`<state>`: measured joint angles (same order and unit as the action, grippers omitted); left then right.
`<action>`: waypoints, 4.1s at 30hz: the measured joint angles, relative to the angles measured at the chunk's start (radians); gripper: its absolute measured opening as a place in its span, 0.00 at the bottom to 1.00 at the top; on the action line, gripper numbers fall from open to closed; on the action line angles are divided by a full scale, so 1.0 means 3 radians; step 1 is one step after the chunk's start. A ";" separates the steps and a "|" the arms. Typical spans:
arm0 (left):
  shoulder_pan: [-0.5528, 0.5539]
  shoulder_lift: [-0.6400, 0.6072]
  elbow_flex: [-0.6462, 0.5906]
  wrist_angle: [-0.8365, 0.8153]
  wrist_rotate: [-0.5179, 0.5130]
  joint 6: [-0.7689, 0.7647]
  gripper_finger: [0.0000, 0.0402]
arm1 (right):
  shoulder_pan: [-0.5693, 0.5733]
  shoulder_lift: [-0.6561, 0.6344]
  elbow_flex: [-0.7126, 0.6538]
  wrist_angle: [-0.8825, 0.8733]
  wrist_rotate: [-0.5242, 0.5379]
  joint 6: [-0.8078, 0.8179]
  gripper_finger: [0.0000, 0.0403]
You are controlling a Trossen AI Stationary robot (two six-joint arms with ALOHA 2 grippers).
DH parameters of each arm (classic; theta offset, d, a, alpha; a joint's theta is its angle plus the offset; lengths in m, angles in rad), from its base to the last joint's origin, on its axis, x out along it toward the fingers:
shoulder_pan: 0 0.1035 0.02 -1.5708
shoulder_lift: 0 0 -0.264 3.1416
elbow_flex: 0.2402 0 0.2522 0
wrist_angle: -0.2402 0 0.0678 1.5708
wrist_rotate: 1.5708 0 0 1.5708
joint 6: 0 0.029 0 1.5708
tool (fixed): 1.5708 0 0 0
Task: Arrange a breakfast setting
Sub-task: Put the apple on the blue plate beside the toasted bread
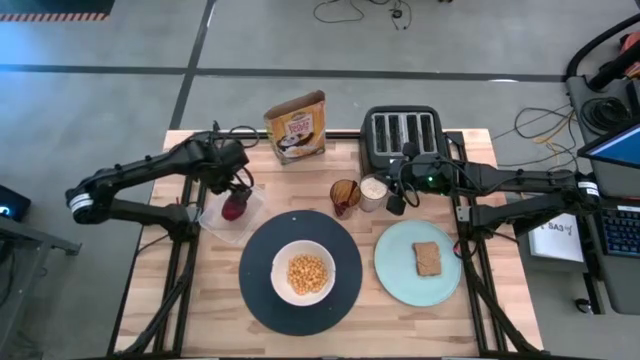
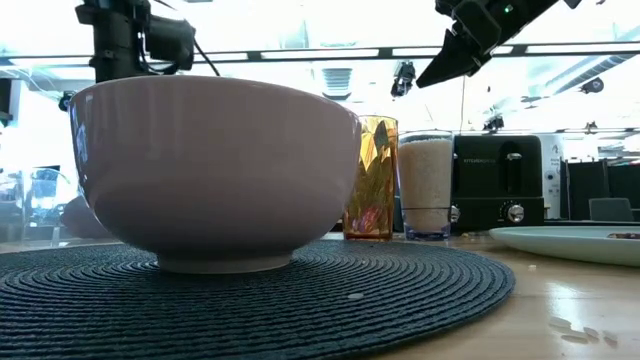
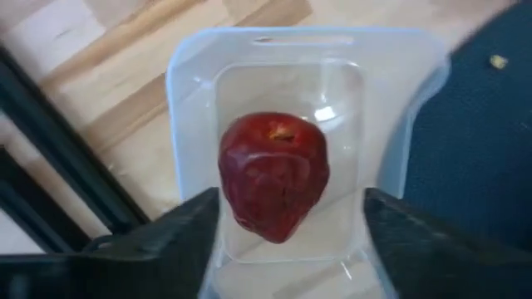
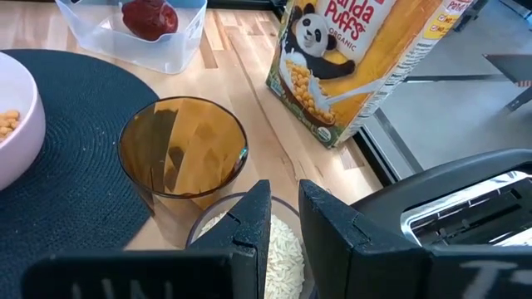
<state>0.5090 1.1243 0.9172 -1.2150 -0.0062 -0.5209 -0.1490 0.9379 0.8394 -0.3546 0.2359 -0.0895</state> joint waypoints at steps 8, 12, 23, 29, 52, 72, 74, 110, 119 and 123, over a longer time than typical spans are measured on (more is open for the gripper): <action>-0.0183 0.0108 -0.0314 0.0152 -0.0010 -0.0219 0.90 | 0.0000 0.0000 -0.0003 -0.0001 0.0000 0.0000 0.14; -0.0240 0.0107 -0.0510 0.0276 -0.0009 -0.0315 0.87 | -0.0001 0.0000 -0.0004 -0.0001 0.0000 0.0000 0.14; -0.0356 0.0118 -0.0607 0.0589 -0.0040 -0.0313 0.83 | -0.0001 0.0000 -0.0006 -0.0001 0.0000 0.0004 0.14; -0.0420 0.0235 -0.0791 0.0633 -0.0148 -0.0329 0.83 | -0.0001 0.0000 -0.0006 -0.0001 0.0000 0.0005 0.14; -0.0524 0.0299 -0.0857 0.0845 -0.0190 -0.0315 0.77 | 0.0000 0.0001 -0.0006 -0.0001 0.0000 0.0010 0.14; -0.0530 0.0286 -0.0079 0.0348 -0.0207 -0.0092 0.77 | -0.0001 0.0001 -0.0006 -0.0001 -0.0001 0.0007 0.14; -0.0536 0.0276 0.0059 0.0287 -0.0212 0.0002 0.77 | -0.0001 0.0001 -0.0006 -0.0001 -0.0001 0.0005 0.14; -0.1283 0.0173 -0.0172 0.4788 0.1102 0.0749 0.77 | 0.1413 0.0536 -0.0144 0.2678 0.0627 -0.2346 0.20; -0.1385 0.0173 -0.0428 0.5158 0.1101 0.0363 0.77 | 0.1512 0.0988 0.0508 0.2203 0.1113 -0.2050 0.50; -0.1435 0.0173 -0.0430 0.5159 0.1100 0.0360 0.77 | 0.1523 0.1264 0.0819 0.1829 0.1222 -0.2228 0.66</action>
<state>0.0784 1.1763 0.7883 0.3328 0.3237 -0.4129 0.3080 1.3170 1.0852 0.1940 0.6025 -0.7578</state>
